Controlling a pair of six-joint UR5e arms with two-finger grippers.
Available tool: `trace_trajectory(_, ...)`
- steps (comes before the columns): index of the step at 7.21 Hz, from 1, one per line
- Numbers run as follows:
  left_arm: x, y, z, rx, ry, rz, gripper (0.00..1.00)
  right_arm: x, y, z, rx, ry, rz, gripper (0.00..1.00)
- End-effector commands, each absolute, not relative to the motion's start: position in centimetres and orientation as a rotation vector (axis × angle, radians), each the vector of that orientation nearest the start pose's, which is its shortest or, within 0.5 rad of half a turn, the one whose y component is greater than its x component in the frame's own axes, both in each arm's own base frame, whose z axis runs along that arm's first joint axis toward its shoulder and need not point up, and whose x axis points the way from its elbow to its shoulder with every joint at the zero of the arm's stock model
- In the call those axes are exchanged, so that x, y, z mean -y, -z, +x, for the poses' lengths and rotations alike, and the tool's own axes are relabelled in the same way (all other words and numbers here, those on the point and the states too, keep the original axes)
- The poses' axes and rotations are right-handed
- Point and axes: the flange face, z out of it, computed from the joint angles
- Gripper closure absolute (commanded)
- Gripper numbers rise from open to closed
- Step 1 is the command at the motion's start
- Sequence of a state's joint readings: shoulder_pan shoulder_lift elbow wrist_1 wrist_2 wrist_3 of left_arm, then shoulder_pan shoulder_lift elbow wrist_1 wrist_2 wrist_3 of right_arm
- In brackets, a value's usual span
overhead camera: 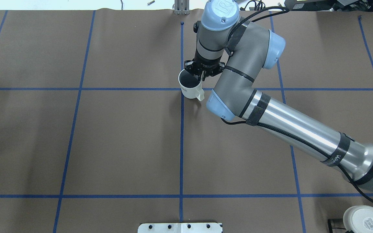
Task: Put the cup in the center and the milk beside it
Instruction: 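Carry the white mug with the right gripper to the table center and lower it, then open the right gripper and lift it away from the mug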
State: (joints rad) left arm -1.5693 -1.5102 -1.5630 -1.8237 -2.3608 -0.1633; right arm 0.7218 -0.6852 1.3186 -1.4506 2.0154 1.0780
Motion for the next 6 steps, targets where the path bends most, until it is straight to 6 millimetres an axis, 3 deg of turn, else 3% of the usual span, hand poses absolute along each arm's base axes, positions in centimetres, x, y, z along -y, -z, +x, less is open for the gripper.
trace_trajectory(1, 47.8, -65.7, -6.2, -0.803, 0.080, 0.121, 0.02, 58.2, -19.1, -52.8, 0.877, -0.039, 0.112, 0.00)
trace_trajectory(2, 48.2, -64.3, -5.8, -0.853, 0.069, 0.130, 0.02, 59.2, -17.6, -49.7, 0.908, -0.058, 0.121, 0.00)
trace_trajectory(4, 47.3, -60.0, -5.9, -0.921, 0.046, 0.180, 0.02, 62.7, -16.7, -42.8, 0.992, -0.091, 0.059, 0.00)
trace_trajectory(5, 47.1, -58.6, -6.1, -0.921, 0.038, 0.206, 0.02, 63.2, -17.7, -40.1, 1.000, -0.112, 0.049, 0.00)
trace_trajectory(6, 44.4, -57.8, -6.0, -0.914, 0.029, 0.217, 0.02, 63.0, -19.3, -37.8, 0.998, -0.127, 0.059, 0.00)
